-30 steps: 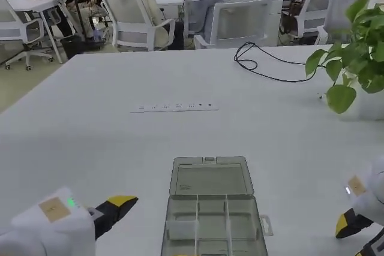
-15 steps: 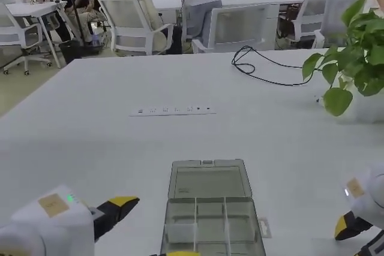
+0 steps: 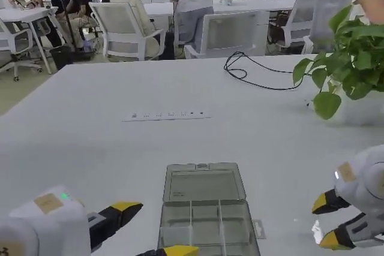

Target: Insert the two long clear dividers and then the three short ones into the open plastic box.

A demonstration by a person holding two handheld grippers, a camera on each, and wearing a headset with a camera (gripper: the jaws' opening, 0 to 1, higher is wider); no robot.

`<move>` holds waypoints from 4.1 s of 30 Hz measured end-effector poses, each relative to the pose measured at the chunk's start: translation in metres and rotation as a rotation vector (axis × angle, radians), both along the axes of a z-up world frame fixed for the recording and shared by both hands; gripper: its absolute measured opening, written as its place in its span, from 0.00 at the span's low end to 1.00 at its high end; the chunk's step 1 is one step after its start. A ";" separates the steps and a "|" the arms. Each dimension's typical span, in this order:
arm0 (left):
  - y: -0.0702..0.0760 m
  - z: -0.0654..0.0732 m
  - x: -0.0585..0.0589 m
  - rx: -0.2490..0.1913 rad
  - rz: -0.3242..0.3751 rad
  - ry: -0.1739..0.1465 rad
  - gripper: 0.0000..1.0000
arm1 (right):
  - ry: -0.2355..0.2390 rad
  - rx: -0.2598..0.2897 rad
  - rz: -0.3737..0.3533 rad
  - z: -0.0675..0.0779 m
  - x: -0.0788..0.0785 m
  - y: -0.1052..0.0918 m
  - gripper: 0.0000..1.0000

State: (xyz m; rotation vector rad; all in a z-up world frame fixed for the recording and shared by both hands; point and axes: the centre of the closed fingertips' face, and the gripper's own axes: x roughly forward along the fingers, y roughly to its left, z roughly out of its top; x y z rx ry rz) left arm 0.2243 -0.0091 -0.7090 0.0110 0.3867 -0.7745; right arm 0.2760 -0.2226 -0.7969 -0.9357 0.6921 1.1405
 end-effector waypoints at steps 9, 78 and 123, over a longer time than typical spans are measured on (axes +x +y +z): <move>-0.007 0.004 0.003 -0.092 -0.002 0.037 0.60 | -0.131 0.098 0.049 0.038 0.005 0.050 0.32; -0.023 -0.002 0.009 -0.448 0.085 0.388 0.00 | -0.252 0.289 0.251 0.079 -0.031 0.177 0.33; -0.012 -0.022 -0.001 0.132 -0.229 0.043 0.00 | 0.094 0.483 0.191 0.089 -0.049 0.178 0.27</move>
